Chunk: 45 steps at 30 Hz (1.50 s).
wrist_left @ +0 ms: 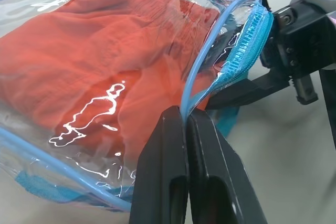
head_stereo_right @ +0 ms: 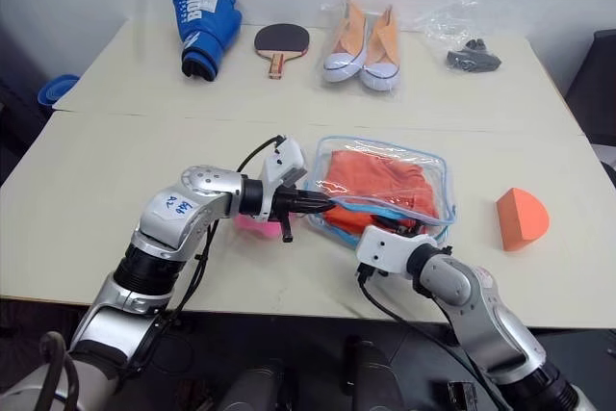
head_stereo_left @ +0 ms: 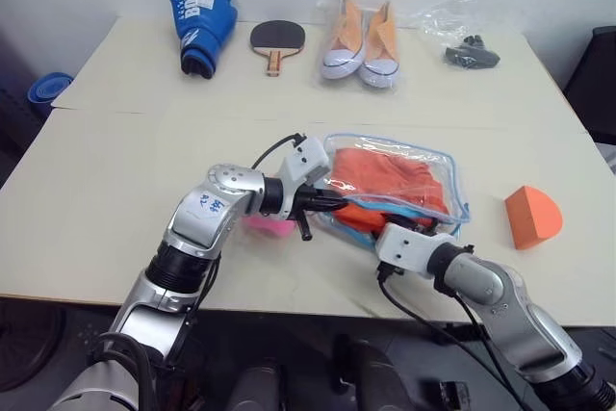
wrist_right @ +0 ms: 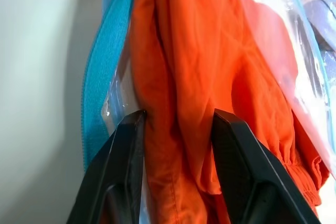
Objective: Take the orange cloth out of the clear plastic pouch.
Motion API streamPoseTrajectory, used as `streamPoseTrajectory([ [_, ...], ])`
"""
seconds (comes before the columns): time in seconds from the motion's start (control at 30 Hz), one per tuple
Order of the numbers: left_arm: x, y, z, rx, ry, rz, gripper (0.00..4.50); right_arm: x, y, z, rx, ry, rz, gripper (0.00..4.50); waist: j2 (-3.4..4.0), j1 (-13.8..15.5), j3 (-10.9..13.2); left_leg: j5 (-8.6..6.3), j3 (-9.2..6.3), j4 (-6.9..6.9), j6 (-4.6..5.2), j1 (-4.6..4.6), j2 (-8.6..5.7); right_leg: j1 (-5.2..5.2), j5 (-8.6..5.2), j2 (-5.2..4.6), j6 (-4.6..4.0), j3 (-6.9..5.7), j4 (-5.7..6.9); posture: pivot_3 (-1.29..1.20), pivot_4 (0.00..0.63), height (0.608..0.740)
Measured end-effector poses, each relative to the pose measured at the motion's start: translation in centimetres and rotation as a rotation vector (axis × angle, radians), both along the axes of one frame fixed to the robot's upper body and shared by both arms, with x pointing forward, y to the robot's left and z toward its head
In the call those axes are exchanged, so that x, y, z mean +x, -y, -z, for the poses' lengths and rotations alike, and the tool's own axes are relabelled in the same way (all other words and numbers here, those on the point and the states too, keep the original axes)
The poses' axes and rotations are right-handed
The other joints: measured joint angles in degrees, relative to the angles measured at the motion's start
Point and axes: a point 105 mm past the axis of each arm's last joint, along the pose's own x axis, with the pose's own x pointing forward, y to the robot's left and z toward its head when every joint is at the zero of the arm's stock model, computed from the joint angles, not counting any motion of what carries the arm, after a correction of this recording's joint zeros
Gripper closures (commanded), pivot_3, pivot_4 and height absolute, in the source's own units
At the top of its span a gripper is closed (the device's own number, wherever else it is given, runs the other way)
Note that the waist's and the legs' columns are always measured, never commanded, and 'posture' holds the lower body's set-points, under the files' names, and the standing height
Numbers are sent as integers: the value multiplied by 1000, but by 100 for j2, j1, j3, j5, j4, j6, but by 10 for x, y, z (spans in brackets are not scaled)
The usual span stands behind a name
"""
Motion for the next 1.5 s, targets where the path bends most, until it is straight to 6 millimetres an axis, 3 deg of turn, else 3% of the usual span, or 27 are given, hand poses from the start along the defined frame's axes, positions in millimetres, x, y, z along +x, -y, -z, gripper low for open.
streamPoseTrajectory([
  [0.4,0,0,0,-2,5,1,4500,-2,-2,0,-116,26,-77,2606,0,-1,0,0,0,0,-1,1,-1,1,0,2,0,0,0,0,150,740],
  [0.67,0,4,-2,-12,6,6,4500,17,-4,-2,-222,86,-24,2606,0,3,-1,2,-1,1,-4,5,-1,6,0,-1,0,0,3,0,150,740],
  [0.87,1,5,-6,-13,19,7,4500,26,-6,-1,-180,100,53,2606,-2,-9,-4,3,-1,1,-6,10,-1,10,0,-2,0,1,5,0,150,740],
  [0.97,2,5,-6,-12,18,4,4500,28,-8,1,-140,93,73,3170,-3,-18,-5,5,-1,1,-8,12,0,11,0,-1,0,1,6,0,150,740],
  [1.1,2,4,-5,-12,17,-1,4500,29,-9,9,-121,80,83,4449,-3,-16,-5,5,-1,1,-8,13,-1,12,0,-1,0,1,6,0,150,740],
  [1.37,8,4,1,-3,8,-28,4500,29,-8,9,-178,123,41,4449,-3,-8,-6,5,-2,1,-9,13,-2,12,0,-2,0,0,5,0,150,740],
  [1.5,19,7,11,7,15,-96,4500,13,-2,10,-288,146,-58,4449,-3,17,-6,5,-9,0,-8,7,-5,13,0,-1,0,-5,-1,0,150,740],
])
